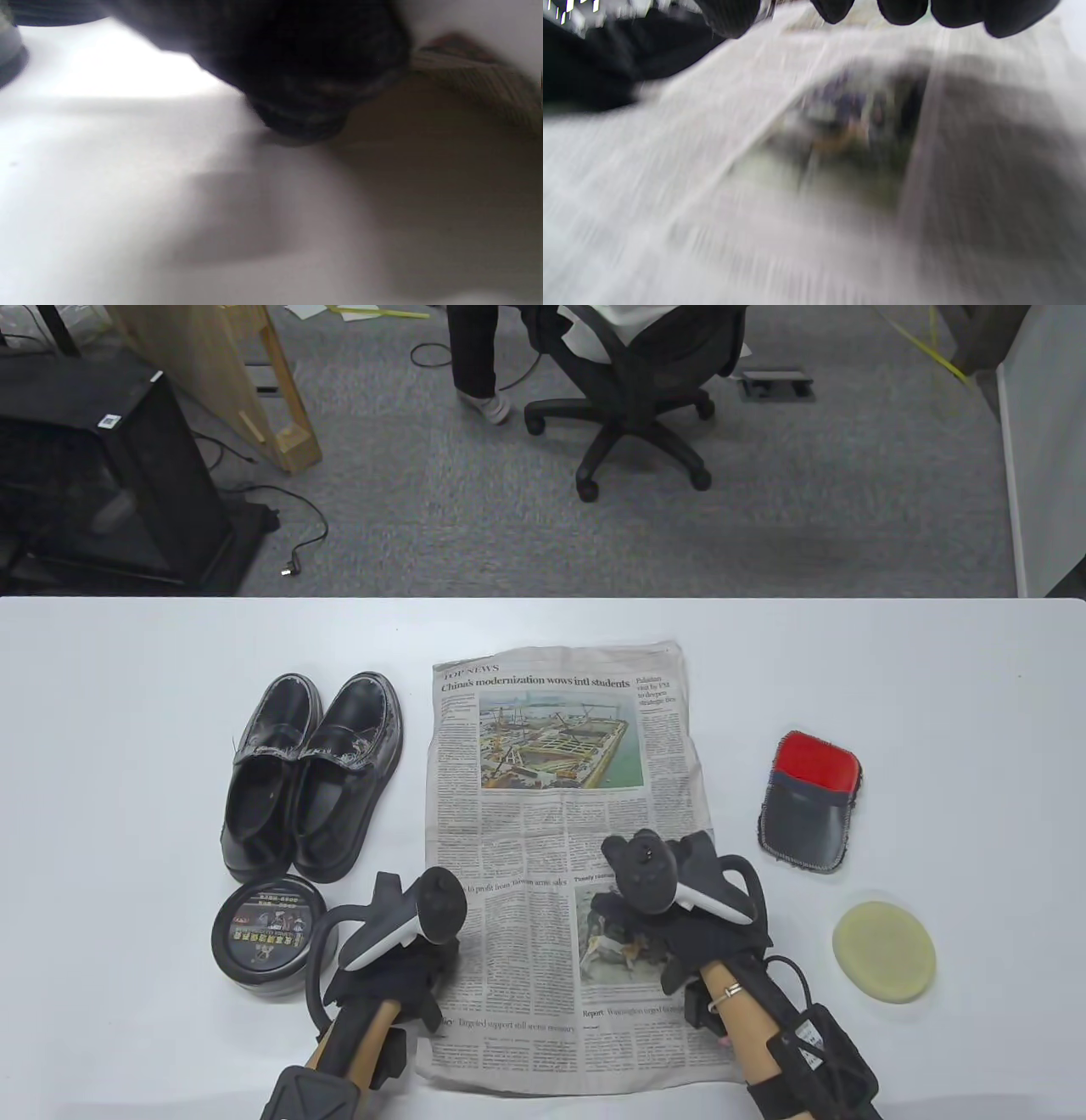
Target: Dip and apply leather care cream with polishing sponge on shoes
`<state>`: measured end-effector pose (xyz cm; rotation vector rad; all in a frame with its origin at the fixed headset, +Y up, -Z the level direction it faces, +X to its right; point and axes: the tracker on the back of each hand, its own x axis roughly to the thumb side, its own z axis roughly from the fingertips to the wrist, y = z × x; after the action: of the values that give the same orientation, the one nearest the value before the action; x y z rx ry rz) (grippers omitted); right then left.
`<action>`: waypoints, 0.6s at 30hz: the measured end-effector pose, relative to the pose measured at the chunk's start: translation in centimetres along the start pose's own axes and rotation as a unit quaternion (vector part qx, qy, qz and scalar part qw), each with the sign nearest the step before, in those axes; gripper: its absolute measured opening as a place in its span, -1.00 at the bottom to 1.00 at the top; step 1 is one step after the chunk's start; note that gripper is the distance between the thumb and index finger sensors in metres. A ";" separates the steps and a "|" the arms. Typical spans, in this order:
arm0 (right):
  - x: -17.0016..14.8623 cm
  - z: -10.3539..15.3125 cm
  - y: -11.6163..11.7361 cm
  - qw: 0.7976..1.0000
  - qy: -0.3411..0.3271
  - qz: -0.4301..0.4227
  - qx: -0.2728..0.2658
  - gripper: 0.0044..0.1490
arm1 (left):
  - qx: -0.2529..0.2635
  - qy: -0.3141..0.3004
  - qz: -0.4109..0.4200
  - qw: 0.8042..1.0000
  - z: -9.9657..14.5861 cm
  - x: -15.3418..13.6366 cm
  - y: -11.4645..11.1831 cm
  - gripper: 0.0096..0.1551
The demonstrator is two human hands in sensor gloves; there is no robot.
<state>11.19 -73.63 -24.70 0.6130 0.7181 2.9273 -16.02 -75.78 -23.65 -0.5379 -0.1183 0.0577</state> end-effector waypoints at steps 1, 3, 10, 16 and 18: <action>0.2 0.3 0.7 1.000 -0.007 0.003 0.017 0.04 | 0.001 0.001 -0.003 1.000 0.0 0.0 0.0 -0.56; 0.5 0.7 2.3 0.999 -0.022 0.011 0.045 0.07 | 0.009 0.011 -0.019 1.000 0.2 0.1 0.2 -0.53; 1.1 0.9 4.4 0.994 -0.012 0.106 0.020 0.11 | 0.079 0.051 -0.045 0.995 2.2 -0.5 2.1 -0.28; 1.2 1.1 4.7 0.994 -0.011 0.109 0.004 0.10 | 0.253 0.108 -0.037 0.961 4.3 -1.4 6.1 -0.24; 1.4 1.2 4.7 0.993 -0.012 0.118 0.003 0.10 | 0.253 0.148 -0.064 0.954 3.4 -1.8 7.3 -0.16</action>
<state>10.54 -77.06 -21.11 0.7824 0.6961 3.1257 -18.36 -67.99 -24.71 -0.0218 0.1541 -0.1177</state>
